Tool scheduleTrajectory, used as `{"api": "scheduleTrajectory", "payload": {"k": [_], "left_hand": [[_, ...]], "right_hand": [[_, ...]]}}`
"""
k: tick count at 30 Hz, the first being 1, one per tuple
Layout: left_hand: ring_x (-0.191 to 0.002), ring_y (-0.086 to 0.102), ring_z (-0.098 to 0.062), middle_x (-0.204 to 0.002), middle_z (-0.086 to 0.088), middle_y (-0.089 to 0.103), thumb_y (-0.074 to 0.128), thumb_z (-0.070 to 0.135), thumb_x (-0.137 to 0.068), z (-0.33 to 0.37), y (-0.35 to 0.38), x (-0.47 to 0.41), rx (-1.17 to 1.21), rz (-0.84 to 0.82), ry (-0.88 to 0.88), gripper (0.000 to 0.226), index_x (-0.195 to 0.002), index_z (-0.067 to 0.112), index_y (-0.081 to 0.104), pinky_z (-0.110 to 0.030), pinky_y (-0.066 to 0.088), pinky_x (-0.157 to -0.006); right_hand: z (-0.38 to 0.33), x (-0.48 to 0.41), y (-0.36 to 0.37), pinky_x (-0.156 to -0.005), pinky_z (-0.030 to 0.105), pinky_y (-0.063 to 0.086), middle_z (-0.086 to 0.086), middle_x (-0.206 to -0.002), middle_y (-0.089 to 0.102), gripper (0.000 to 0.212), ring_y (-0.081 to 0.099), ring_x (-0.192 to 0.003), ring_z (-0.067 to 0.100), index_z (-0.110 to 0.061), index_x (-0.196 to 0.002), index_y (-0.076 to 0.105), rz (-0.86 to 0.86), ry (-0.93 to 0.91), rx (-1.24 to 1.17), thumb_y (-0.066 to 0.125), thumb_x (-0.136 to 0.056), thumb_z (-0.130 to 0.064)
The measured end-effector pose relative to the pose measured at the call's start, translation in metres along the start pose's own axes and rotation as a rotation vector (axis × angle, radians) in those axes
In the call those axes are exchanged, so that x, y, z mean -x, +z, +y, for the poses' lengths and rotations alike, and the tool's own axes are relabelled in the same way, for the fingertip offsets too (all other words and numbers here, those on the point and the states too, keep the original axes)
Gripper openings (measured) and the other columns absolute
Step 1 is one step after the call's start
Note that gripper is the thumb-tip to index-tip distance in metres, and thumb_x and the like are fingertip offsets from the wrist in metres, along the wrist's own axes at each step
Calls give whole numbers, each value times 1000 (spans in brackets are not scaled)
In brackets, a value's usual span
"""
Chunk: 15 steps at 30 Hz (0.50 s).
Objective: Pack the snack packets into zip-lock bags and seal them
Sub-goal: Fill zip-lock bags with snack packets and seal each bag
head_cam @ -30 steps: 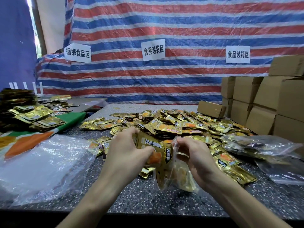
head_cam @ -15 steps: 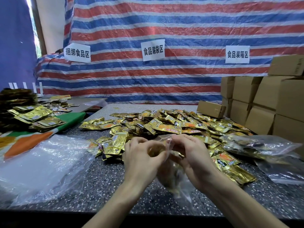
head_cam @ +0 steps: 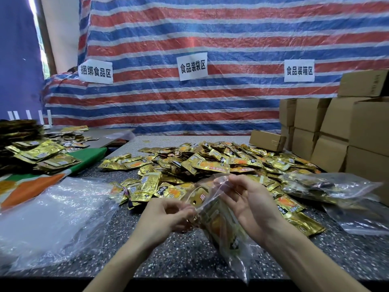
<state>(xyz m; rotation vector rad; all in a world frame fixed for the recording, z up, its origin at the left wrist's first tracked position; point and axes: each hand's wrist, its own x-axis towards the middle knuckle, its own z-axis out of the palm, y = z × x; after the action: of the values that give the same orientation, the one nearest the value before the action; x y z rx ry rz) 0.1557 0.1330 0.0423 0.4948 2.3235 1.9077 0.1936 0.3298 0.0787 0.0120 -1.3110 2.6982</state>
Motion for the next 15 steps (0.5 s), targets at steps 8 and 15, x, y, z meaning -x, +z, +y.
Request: {"api": "scheduleTrajectory", "payload": {"k": [8,15], "left_hand": [[-77,74,-22,-88,-14,77,60,2,-92,28,-5,-28,175,83,115,12,-98,3,70,-21,56,-61],[-83,74,-25,-94,-20,75,72,4,-72,36,-1,-42,421,-6,106,19,-90,-1,68,-30,60,-67]], "right_hand": [[-38,-6,-29,-47,23,49,11,-78,68,50,56,-56,16,-3,-119,61,-28,131,290,61,-70,-6],[-46,-12,-54,-59,25,38,4,-86,71,15,56,-70,13,-12,-99,77,-6,0,790,72,-86,-11]]}}
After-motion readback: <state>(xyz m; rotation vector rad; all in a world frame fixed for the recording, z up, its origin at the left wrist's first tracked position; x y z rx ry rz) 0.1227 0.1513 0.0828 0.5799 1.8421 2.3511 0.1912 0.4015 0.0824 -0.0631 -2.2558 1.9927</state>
